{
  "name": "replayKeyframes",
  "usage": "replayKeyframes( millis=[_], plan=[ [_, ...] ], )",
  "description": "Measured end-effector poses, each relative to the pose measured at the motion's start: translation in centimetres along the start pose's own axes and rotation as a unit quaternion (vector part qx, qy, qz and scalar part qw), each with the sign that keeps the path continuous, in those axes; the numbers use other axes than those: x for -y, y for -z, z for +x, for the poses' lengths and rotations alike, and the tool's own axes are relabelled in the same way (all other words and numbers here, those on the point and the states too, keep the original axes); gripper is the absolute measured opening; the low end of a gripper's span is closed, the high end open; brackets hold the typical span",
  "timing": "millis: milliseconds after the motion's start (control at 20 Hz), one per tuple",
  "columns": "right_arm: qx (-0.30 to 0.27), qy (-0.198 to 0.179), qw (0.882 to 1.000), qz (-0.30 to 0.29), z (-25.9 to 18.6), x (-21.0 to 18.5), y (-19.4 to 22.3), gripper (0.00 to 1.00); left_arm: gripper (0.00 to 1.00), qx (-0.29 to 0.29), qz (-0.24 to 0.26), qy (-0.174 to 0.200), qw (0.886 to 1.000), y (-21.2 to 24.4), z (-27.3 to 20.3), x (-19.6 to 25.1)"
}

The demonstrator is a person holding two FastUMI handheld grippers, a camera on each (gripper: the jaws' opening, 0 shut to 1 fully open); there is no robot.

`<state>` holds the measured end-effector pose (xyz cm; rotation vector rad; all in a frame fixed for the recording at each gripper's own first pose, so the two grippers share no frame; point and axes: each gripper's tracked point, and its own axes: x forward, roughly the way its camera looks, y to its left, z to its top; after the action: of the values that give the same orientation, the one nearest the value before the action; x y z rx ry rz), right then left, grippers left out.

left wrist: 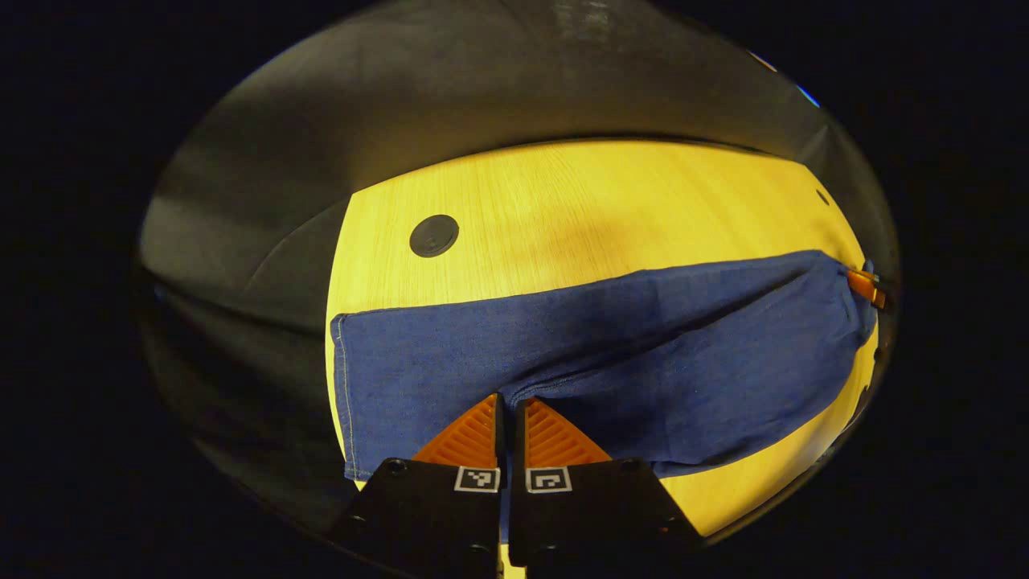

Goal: Grasp the waist and the cuffs of the jeans and fold them to make the two legs overlap; first hold the waist and fold one-third of the jeans toward the cuffs, then hold the cuffs and fold the remaining one-third in the same direction to finish folding.

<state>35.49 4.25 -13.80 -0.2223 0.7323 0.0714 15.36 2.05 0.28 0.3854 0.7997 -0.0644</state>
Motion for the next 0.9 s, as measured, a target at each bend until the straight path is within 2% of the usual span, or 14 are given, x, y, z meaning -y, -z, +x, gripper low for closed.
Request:
replayKeyframes(
  millis=[100,250,300,350,450,550,700,850,900],
  plan=[
    [0.003,0.001,1.0,-0.005,0.0,0.0,0.0,0.04,0.0,0.006,-0.005,-0.006,1.0,-0.1,0.1,0.0],
    [0.015,-0.002,1.0,-0.003,-0.1,0.2,-0.7,0.1,0.0,0.025,-0.022,-0.035,0.999,-0.3,0.1,-0.7],
    [0.023,-0.005,1.0,0.005,0.0,0.3,-1.3,0.17,0.25,0.033,-0.021,-0.054,0.998,-0.7,-0.2,-1.5],
    [0.03,-0.01,0.999,0.017,-0.2,0.3,-1.7,0.14,0.5,0.049,-0.023,-0.068,0.996,-1.2,-0.6,-2.2],
    [0.061,-0.028,0.997,0.04,-0.9,0.0,-3.3,0.56,1.0,0.103,-0.031,-0.102,0.989,-3.3,-2.1,-3.3],
    [0.09,-0.031,0.994,0.062,-2.3,0.6,-4.7,0.98,0.96,0.16,-0.032,-0.136,0.977,-5.1,-4.2,-2.8],
    [0.115,-0.026,0.986,0.114,-4.8,3.3,-5.1,0.95,0.95,0.217,-0.054,-0.138,0.965,-6.9,-5.5,-1.8],
    [0.133,0.004,0.976,0.17,-8.3,7.8,-4.2,0.95,0.95,0.243,-0.099,-0.105,0.959,-7.4,-5.9,-1.6],
    [0.132,0.017,0.973,0.189,-9.3,9.5,-3.2,0.98,0.95,0.257,-0.116,-0.091,0.955,-7.7,-5.9,-1.5]
  ],
)
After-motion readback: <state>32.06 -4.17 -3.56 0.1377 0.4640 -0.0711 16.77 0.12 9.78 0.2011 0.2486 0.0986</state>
